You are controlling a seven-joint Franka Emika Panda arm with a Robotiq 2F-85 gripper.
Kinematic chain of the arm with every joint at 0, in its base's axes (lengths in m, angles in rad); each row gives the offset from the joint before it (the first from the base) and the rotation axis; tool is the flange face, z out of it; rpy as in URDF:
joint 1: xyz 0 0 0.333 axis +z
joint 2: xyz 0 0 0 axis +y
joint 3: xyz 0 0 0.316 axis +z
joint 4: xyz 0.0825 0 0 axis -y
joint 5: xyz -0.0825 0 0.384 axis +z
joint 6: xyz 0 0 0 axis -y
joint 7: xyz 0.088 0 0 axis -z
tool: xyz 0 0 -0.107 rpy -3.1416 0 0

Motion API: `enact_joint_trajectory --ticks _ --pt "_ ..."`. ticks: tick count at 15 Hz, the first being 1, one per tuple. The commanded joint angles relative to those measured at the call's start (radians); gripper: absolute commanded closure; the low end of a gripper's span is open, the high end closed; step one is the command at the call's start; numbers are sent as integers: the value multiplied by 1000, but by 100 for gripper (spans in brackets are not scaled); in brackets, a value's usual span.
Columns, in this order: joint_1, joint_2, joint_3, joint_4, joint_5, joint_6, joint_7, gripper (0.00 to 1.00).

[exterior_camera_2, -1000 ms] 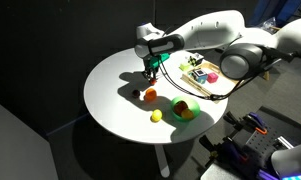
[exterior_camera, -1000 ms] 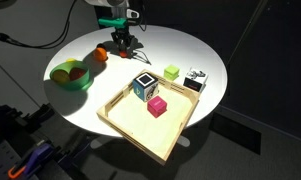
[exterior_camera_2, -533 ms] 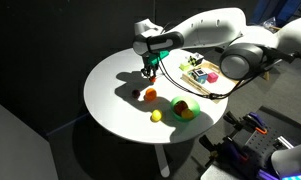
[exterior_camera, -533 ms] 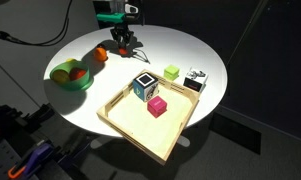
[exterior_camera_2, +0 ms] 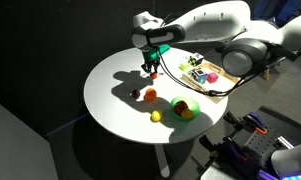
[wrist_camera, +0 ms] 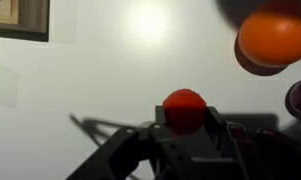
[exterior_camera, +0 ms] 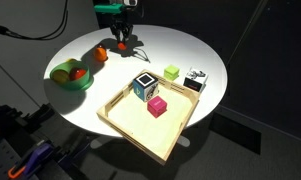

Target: Put the small red fruit in the green bowl

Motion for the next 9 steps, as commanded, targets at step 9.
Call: enact_joint_trajectory --ticks 9 --pt "14 -107 -8 -72 -7 -27 17 81"
